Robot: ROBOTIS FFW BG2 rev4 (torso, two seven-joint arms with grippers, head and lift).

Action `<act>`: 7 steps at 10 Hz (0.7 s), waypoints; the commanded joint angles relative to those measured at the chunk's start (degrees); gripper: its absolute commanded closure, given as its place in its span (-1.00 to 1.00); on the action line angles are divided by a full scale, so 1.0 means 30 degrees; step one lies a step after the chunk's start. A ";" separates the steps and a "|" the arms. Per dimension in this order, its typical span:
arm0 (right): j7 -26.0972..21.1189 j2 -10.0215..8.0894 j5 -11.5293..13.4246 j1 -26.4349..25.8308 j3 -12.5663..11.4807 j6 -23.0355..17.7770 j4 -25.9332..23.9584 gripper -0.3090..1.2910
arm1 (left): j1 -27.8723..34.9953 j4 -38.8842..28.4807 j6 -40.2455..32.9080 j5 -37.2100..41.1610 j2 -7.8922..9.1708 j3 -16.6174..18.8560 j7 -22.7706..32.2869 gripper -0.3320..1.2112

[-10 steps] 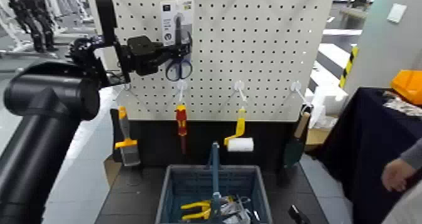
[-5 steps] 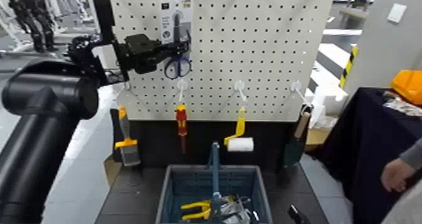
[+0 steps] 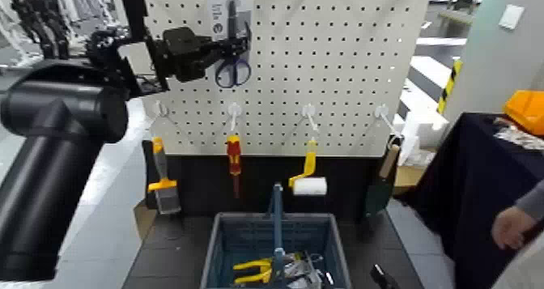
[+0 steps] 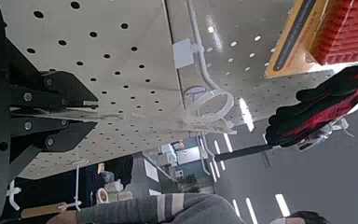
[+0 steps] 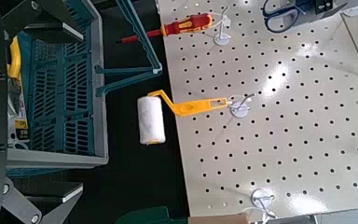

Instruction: Put the blue scissors into the crate.

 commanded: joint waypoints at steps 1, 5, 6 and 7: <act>-0.0004 0.0001 -0.0062 0.0030 -0.0031 0.0000 0.0032 -0.39 | -0.0019 -0.0674 0.0087 0.0016 -0.0075 -0.0204 0.0000 0.92; -0.0004 -0.0057 -0.0150 0.0059 -0.0031 0.0000 0.0032 -0.39 | 0.0391 -0.1670 0.0204 0.0485 -0.0280 -0.0379 0.0000 0.92; -0.0004 -0.0087 -0.0150 0.0088 -0.0060 0.0000 0.0003 -0.39 | 0.0713 -0.2051 0.0350 0.0632 -0.0485 -0.0350 0.0029 0.92; -0.0004 -0.0087 -0.0150 0.0088 -0.0060 0.0000 0.0003 -0.39 | 0.1241 -0.2461 0.0497 0.0837 -0.0661 -0.0350 0.0088 0.92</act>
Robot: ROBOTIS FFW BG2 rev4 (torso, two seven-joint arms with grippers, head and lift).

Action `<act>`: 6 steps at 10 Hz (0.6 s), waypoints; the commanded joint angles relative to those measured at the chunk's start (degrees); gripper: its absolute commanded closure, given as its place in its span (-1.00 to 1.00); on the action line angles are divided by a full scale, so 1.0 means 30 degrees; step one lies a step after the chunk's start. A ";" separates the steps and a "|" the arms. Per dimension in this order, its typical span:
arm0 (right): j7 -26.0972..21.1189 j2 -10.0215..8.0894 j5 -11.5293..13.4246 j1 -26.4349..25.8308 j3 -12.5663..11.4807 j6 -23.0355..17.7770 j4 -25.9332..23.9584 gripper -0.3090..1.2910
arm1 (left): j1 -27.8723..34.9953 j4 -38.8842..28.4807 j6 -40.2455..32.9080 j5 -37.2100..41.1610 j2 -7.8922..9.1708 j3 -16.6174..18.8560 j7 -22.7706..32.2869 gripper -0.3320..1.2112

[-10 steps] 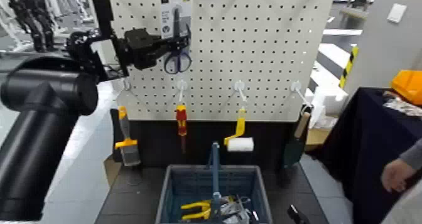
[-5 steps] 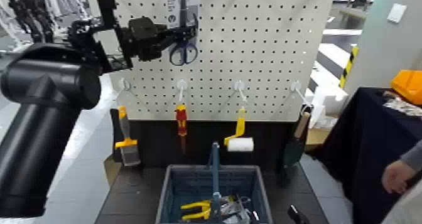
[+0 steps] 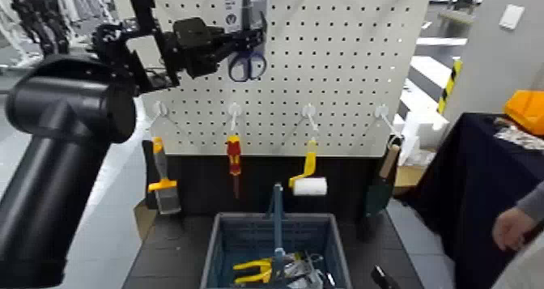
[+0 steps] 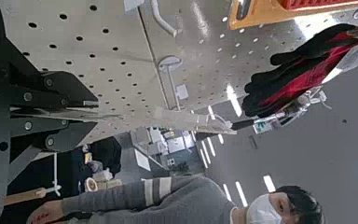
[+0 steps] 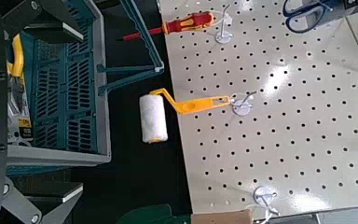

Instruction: Put the blue scissors into the crate.

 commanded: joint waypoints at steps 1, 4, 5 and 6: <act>-0.0029 -0.0019 0.0002 0.0010 -0.0008 0.0000 -0.0023 -0.39 | 0.1298 -0.1067 0.0607 0.0388 -0.0467 0.0065 0.0096 0.92; -0.0059 -0.0077 -0.0027 0.0069 -0.0008 0.0175 -0.0141 -0.39 | 0.3203 -0.2561 0.1838 0.0828 -0.0848 0.0475 0.0331 0.92; -0.0059 -0.0077 0.0002 0.0069 -0.0008 0.0263 -0.0141 -0.39 | 0.4082 -0.2795 0.2336 0.1208 -0.0995 0.0563 0.0389 0.92; -0.0059 -0.0048 0.0002 0.0098 -0.0038 0.0263 -0.0170 -0.39 | 0.4814 -0.2737 0.2658 0.1414 -0.1053 0.0475 0.0565 0.92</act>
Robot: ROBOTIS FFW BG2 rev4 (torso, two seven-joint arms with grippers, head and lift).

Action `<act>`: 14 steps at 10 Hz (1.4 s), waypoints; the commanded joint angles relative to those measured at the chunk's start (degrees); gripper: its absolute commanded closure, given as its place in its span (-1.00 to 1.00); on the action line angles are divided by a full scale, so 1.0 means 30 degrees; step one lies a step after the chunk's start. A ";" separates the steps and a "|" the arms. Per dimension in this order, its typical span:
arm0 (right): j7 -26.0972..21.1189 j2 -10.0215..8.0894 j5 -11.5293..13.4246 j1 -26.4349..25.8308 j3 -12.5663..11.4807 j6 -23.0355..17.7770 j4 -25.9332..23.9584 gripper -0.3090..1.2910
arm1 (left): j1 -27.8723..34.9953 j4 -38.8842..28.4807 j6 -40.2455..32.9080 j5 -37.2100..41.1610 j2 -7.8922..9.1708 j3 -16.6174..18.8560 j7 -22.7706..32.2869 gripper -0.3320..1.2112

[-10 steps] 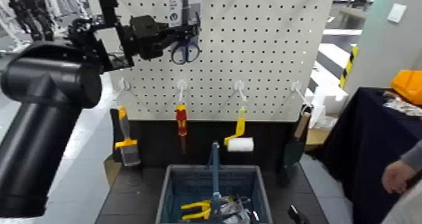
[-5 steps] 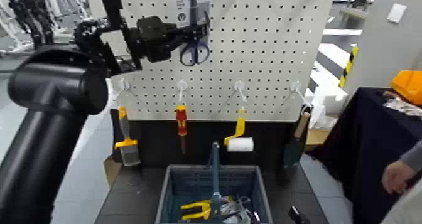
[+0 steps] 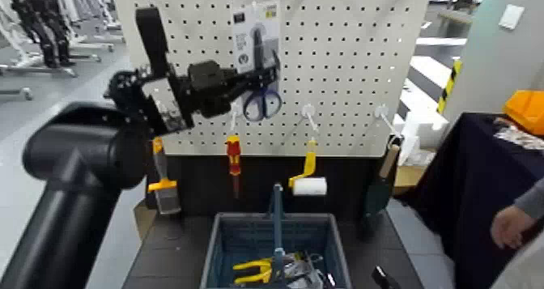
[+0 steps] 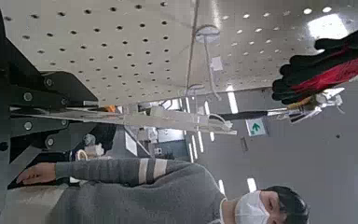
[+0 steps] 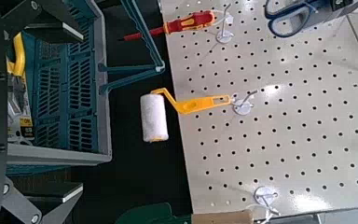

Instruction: Put the blue scissors into the crate.

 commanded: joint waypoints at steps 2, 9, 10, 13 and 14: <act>-0.0027 -0.0101 -0.0020 0.0017 0.0046 0.0182 -0.0088 -0.39 | 0.2575 0.0035 0.1205 0.0600 -0.0136 -0.0065 0.0218 0.92; -0.0027 -0.0072 -0.0049 0.0046 -0.0013 0.0329 -0.0147 -0.39 | 0.6208 0.0768 0.3051 -0.0044 -0.0253 0.0696 -0.0338 0.92; -0.0027 -0.0101 -0.0049 0.0076 -0.0042 0.0329 -0.0147 -0.39 | 0.6472 0.0797 0.3168 -0.0103 -0.0224 0.0726 -0.0397 0.92; -0.0027 -0.0101 -0.0049 0.0076 -0.0042 0.0329 -0.0147 -0.39 | 0.7087 0.1119 0.3344 -0.0572 -0.0253 0.0960 -0.0544 0.92; -0.0027 -0.0072 -0.0049 0.0076 -0.0042 0.0329 -0.0147 -0.39 | 0.7292 0.1266 0.3344 -0.0806 -0.0253 0.1165 -0.0544 0.92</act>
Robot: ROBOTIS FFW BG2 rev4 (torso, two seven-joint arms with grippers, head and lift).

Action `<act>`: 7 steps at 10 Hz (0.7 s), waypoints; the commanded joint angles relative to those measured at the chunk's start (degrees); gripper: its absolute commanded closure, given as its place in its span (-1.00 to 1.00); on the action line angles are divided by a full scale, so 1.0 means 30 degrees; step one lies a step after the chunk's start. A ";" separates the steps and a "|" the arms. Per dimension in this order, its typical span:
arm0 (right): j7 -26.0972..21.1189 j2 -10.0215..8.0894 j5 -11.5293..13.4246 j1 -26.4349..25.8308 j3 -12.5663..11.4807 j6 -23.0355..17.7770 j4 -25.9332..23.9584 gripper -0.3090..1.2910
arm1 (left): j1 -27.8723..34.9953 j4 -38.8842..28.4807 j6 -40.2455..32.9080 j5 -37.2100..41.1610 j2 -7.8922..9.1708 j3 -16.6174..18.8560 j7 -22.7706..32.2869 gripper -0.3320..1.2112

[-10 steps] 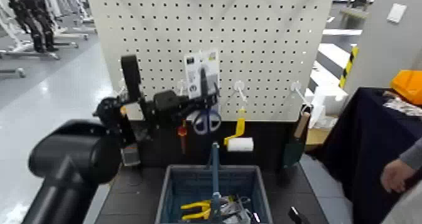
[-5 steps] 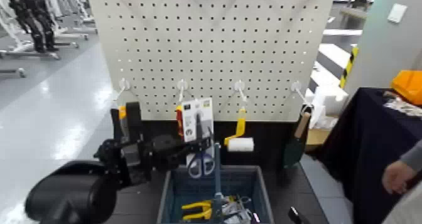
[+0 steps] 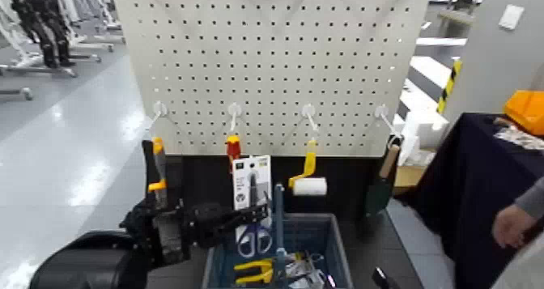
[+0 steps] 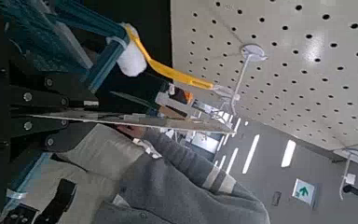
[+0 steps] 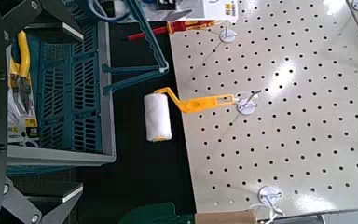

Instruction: Put the blue scissors into the crate.

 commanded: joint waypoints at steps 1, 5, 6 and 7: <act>0.0002 0.0007 0.0000 0.0000 0.0001 -0.0001 0.0001 -0.39 | 0.0499 0.0303 0.0004 -0.0577 -0.0024 0.0526 -0.0037 0.92; 0.0031 -0.0022 0.0000 0.0000 0.0030 -0.0001 0.0001 -0.39 | 0.0528 0.1651 -0.0201 -0.1251 -0.0141 0.0643 -0.0359 0.92; 0.0031 -0.0022 0.0000 0.0000 0.0030 -0.0001 0.0001 -0.39 | 0.0499 0.1826 -0.0201 -0.1398 -0.0141 0.0643 -0.0418 0.92; 0.0031 -0.0022 0.0000 0.0000 0.0030 -0.0001 0.0001 -0.39 | 0.0499 0.2002 -0.0201 -0.1632 -0.0171 0.0614 -0.0476 0.92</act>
